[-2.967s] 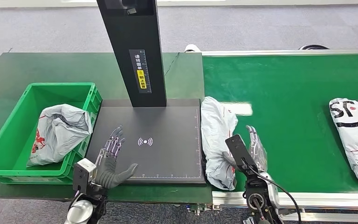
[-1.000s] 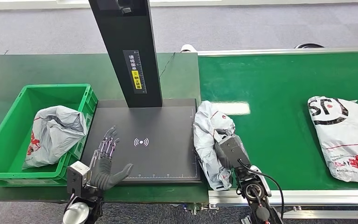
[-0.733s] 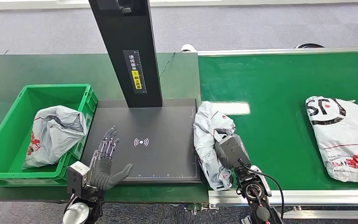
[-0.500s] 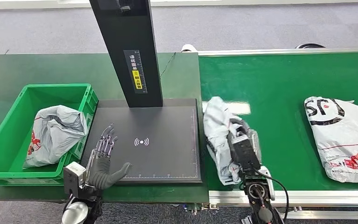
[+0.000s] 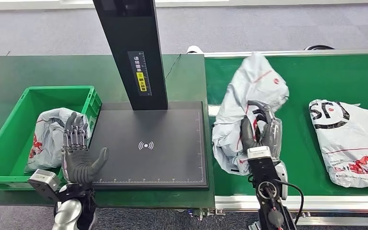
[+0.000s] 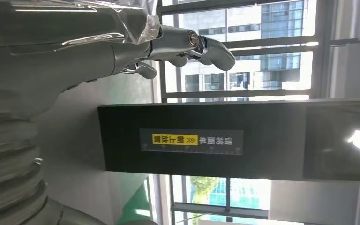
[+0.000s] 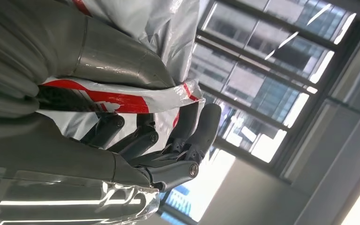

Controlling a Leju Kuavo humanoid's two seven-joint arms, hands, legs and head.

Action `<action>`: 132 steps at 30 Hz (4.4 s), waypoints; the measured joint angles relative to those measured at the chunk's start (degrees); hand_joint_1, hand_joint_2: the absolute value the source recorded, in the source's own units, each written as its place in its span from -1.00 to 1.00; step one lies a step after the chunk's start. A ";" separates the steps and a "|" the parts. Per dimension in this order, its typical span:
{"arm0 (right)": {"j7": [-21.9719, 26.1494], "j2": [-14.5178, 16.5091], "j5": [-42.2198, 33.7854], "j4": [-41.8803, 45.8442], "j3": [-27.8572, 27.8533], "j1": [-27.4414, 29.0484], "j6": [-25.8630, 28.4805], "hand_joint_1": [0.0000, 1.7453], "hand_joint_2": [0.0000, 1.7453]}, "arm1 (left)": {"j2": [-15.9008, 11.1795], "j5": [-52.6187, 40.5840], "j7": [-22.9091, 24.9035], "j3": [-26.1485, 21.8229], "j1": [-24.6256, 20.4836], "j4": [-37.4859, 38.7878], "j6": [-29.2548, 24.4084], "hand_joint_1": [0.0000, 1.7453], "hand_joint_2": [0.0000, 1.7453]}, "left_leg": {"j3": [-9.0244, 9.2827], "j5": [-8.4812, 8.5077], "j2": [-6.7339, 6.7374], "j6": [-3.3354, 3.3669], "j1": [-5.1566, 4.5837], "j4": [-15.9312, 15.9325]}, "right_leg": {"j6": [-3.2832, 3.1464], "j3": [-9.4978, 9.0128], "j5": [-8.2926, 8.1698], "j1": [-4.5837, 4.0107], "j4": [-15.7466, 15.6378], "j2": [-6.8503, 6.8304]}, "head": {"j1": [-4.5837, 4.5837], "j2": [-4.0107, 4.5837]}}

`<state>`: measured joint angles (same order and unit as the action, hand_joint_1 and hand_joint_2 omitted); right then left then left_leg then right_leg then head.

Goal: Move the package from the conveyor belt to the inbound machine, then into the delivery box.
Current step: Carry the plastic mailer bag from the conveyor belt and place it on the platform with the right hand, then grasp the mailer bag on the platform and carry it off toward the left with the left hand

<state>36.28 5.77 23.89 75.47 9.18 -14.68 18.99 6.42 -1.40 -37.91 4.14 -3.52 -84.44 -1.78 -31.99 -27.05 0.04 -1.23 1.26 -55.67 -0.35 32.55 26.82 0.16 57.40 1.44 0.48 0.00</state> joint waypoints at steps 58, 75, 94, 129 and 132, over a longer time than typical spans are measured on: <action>0.50 -1.36 -12.71 -22.73 17.49 -7.97 -27.90 -1.00 1.00 | -2.11 0.10 0.93 2.67 -1.62 1.40 -0.81 -1.00 1.00 | -0.17 0.04 -0.35 0.00 -0.02 -0.04 | 0.02 0.07 0.01 0.02 -0.01 -0.34 | 0.01 0.00; -3.41 -2.56 -14.61 -14.54 8.68 -3.16 -22.31 -1.00 1.00 | -3.38 -14.00 6.05 6.71 -1.32 2.45 5.06 -1.00 1.00 | -0.17 0.04 -0.35 0.00 -0.04 -0.04 | 0.02 0.07 0.01 0.04 -0.01 -0.34 | 0.00 0.00; -4.22 -2.04 -14.14 -13.37 3.51 -1.12 -20.79 -1.00 1.00 | -7.86 -37.01 13.57 19.78 -2.05 7.14 14.97 -1.00 1.00 | -0.17 0.04 -0.35 0.01 -0.05 -0.04 | 0.02 0.07 0.01 0.05 -0.01 -0.34 | 0.00 0.00; -6.63 -0.70 -12.43 -10.71 0.34 1.53 -19.80 -1.00 1.00 | -6.89 -46.24 25.90 19.80 -6.18 12.67 3.26 0.98 1.00 | -0.15 0.05 -0.36 0.01 -0.05 -0.04 | 0.02 0.04 0.00 0.05 -0.01 -0.34 | 0.00 0.00; -6.92 -0.68 -12.17 -9.48 -0.26 2.65 -19.78 -1.00 1.00 | -6.28 -44.22 26.18 17.18 -5.79 11.74 -1.16 1.00 1.00 | -0.17 0.05 -0.35 0.01 -0.05 -0.04 | 0.02 0.05 0.01 0.05 -0.01 -0.34 | 0.01 0.00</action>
<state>29.36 5.09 11.73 65.99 8.92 -12.04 -0.79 0.14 -45.62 -11.73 21.32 -9.31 -72.70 -2.94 -32.16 -27.00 -0.31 -1.22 1.21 -55.70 -0.33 32.60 26.83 0.21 57.39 1.10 0.48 0.00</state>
